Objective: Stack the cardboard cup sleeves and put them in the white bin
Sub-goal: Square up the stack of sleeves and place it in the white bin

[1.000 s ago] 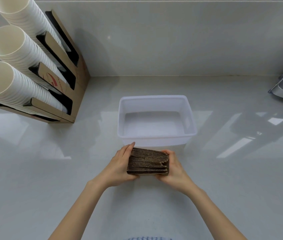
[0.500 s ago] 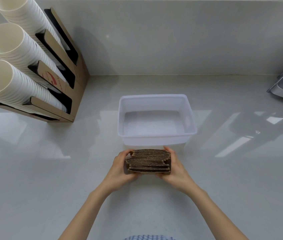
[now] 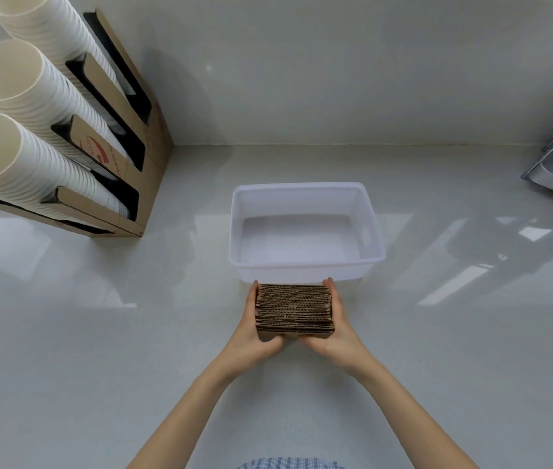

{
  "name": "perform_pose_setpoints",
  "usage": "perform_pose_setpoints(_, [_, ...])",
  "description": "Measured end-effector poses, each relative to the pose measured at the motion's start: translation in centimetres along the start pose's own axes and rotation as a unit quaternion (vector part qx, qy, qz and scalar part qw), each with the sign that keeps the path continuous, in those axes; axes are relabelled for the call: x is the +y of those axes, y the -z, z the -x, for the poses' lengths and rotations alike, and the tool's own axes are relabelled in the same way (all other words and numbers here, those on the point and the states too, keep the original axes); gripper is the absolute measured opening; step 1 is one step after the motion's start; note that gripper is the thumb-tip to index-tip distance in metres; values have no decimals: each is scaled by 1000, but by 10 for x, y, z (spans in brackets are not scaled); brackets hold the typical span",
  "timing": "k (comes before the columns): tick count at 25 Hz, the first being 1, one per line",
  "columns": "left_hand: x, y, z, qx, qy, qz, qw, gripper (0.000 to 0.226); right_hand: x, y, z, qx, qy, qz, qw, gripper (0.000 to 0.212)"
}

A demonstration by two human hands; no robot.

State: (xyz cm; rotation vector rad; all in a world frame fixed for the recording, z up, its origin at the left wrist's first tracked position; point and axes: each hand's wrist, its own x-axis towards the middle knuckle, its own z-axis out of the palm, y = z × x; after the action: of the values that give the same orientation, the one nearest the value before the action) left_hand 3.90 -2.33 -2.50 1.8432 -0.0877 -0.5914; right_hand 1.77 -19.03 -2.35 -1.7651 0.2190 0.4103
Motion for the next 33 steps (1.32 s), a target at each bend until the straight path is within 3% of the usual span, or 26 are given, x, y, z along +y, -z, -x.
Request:
perform_pose_setpoints(3, [1,2,0,-8,-24,-13,1000,110,-4,1,3,3,-11,-32,999,104])
perform_pose_setpoints(6, [-3,2,-1,-9,-27,-18,999,110,-7,-5,1,51,-6,-80,995,66])
perform_pose_setpoints(8, [-3,2,1,-22,-13,-8,1000,111,-6,-10,-1,92,-3,-104,990,53])
perform_pose_setpoints(11, [2,-2,4,16,3,25,1000,101,-3,-15,-3,132,-1,-114,985,46])
perform_pose_setpoints(16, [18,-21,-2,156,18,101,983,53,1,-16,-6,150,-3,-114,982,43])
perform_pose_setpoints(25, [13,-24,-4,174,13,112,978,46,-14,-21,-8,197,-26,-149,969,34])
perform_pose_setpoints(28, [9,-21,-4,146,2,91,985,53,-14,-19,-9,191,-34,-140,971,35])
perform_pose_setpoints(33, [-3,-2,-1,16,-21,-54,998,116,-12,-17,-8,187,-36,-117,975,34])
